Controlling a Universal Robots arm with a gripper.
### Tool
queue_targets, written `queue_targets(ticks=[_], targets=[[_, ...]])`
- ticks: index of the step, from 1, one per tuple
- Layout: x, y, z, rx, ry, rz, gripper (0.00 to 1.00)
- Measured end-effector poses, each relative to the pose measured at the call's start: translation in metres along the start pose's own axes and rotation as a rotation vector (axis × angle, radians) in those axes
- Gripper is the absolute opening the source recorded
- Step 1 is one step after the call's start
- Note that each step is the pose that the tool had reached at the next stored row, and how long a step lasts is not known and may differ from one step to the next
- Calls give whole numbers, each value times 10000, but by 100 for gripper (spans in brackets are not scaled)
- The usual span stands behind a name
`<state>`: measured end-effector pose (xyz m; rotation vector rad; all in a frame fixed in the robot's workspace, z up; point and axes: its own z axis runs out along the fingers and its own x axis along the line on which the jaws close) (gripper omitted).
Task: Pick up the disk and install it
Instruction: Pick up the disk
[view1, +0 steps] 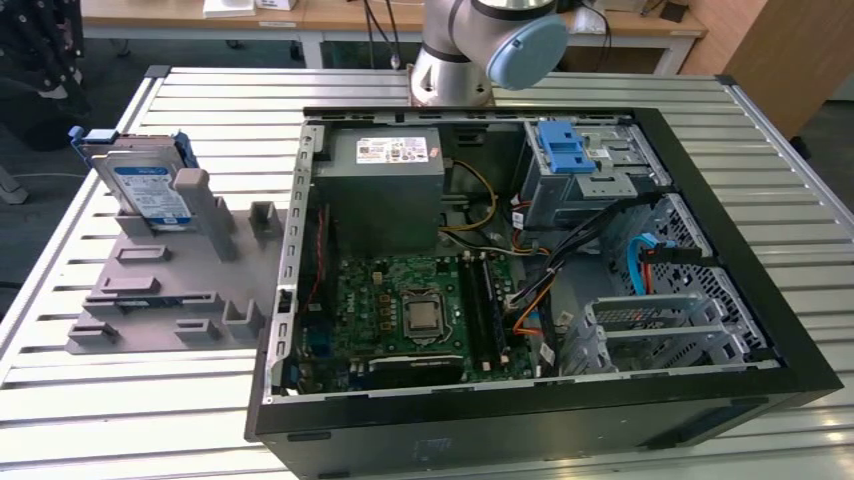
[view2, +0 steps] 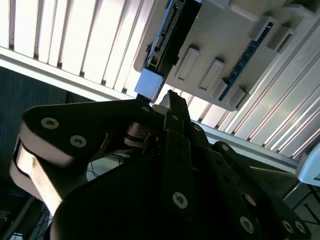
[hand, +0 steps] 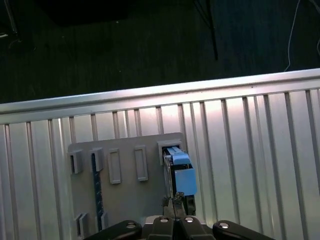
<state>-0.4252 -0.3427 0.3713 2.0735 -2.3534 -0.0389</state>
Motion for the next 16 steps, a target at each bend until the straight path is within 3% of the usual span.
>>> queue_targets(ticks=[1, 3, 6, 7, 8, 10, 13, 14, 16], targets=[[0, 0, 0, 0, 0, 0, 11], [0, 0, 0, 0, 1, -1, 23], [0, 0, 0, 0, 1, -1, 29], [0, 0, 0, 0, 0, -2, 41], [0, 0, 0, 0, 0, -2, 41], [0, 0, 0, -1, 1, -2, 53], [-2, 2, 25, 39, -6, -32, 58], [-4, 2, 38, 52, -6, -97, 65], [-9, 4, 70, 68, -4, -275, 65]])
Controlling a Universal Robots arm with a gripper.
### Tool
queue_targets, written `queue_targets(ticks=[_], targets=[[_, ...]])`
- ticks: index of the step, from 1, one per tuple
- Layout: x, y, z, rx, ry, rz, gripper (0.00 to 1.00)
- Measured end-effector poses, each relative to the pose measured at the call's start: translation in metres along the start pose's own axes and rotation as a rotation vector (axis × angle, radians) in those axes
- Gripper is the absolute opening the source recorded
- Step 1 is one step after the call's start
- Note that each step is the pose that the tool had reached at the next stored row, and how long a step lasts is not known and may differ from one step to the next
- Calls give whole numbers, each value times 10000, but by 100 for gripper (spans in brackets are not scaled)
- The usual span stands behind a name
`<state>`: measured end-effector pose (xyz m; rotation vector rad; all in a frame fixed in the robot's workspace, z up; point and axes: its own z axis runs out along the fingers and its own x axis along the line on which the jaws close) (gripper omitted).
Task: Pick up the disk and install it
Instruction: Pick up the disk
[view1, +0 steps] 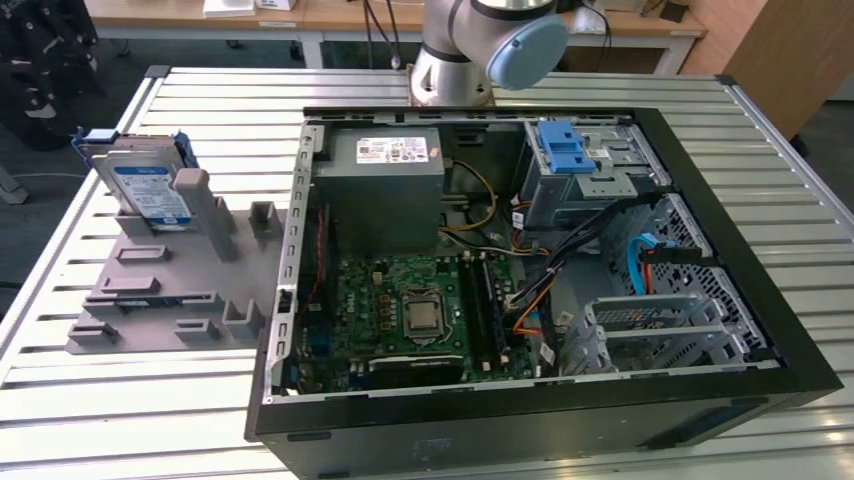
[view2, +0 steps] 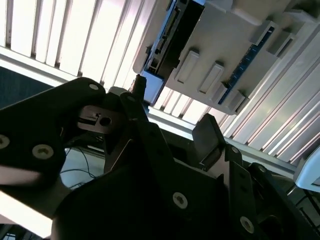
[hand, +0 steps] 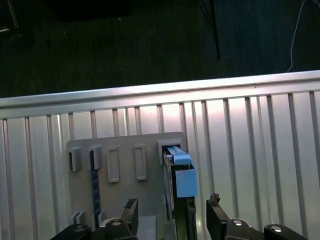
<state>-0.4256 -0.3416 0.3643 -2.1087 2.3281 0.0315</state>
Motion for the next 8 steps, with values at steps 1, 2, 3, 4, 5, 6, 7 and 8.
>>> queue_targets(ticks=[1, 2, 3, 4, 5, 6, 7, 8], targets=[[-6, 7, 18, 14, -1, -21, 65], [-15, 18, 36, 28, -3, -23, 65], [-27, 28, 53, 36, -3, -22, 65], [-36, 41, 68, 45, -4, -22, 65], [-41, 53, 82, 56, -5, -23, 65], [-45, 63, 96, 61, -6, -24, 65], [-47, 75, 112, 63, -5, -23, 65], [-52, 81, 128, 64, -4, -23, 65]])
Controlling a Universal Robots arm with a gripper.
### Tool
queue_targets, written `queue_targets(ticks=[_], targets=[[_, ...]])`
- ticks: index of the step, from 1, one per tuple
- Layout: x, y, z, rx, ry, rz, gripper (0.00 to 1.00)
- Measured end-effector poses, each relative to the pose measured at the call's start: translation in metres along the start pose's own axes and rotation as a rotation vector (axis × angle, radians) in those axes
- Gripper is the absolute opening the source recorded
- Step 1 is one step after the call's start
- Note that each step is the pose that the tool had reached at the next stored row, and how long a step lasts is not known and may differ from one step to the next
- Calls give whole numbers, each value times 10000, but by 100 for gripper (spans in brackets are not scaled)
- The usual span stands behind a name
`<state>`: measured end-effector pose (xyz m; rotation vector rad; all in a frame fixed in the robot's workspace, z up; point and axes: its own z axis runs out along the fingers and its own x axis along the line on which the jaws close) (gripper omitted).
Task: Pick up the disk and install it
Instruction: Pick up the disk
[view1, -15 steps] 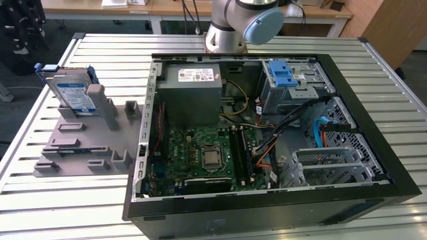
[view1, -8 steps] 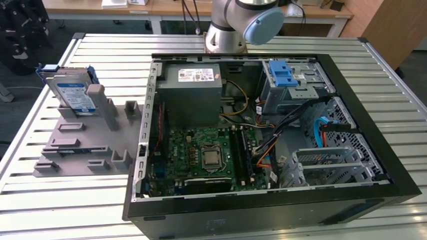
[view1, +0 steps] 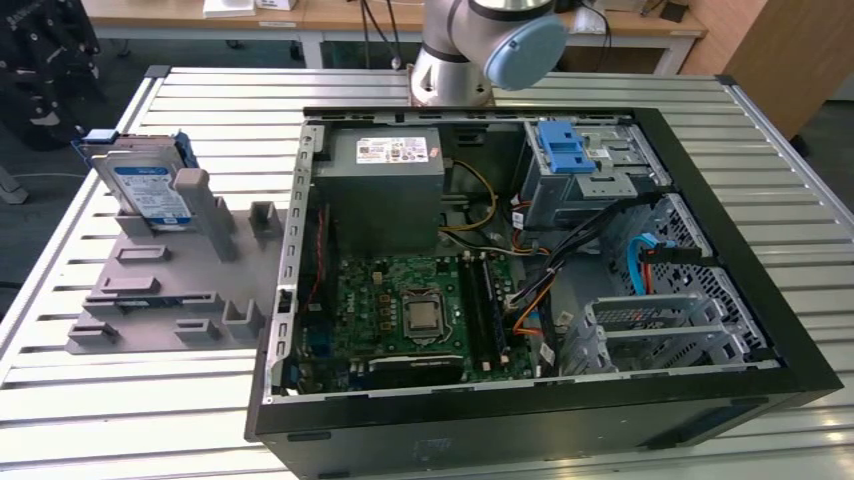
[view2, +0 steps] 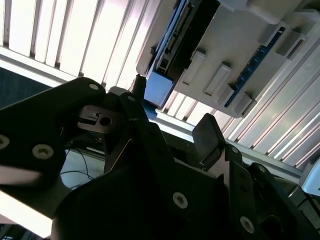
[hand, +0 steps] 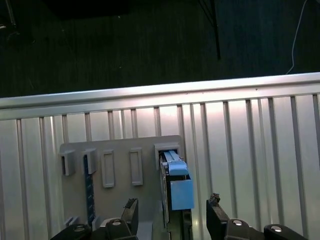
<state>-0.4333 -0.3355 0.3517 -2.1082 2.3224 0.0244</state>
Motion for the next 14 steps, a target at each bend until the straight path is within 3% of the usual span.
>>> queue_targets(ticks=[14], targets=[[-17, 10, 178, 35, -12, -197, 65]])
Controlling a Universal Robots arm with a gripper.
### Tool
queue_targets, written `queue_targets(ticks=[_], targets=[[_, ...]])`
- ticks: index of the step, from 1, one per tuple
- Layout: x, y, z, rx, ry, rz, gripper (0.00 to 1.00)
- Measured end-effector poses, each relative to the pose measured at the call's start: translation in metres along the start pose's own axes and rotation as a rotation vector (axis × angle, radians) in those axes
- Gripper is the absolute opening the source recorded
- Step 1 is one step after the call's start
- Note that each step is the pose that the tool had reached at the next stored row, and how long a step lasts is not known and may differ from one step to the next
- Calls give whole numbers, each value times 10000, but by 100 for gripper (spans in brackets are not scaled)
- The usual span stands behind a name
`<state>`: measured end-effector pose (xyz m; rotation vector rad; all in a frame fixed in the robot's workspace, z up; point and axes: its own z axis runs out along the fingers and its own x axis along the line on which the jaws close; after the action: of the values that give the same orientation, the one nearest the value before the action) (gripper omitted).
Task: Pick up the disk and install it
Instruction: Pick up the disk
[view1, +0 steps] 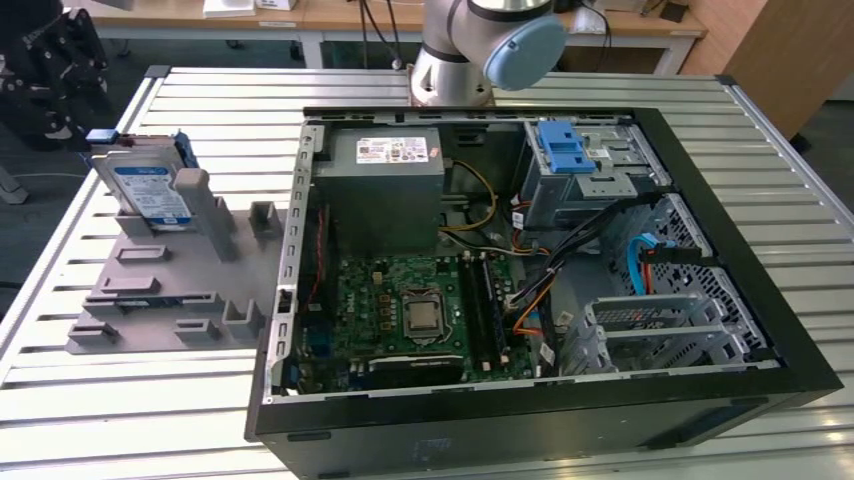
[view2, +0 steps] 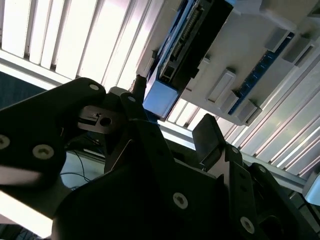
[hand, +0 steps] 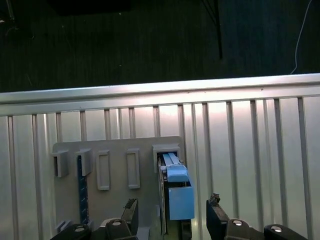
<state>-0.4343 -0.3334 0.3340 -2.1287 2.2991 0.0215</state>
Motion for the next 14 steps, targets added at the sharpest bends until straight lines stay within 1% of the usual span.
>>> queue_targets(ticks=[5, 14], targets=[[1, 1, 34, 3, 0, -1, 65], [4, 27, 137, 7, 0, -59, 65]])
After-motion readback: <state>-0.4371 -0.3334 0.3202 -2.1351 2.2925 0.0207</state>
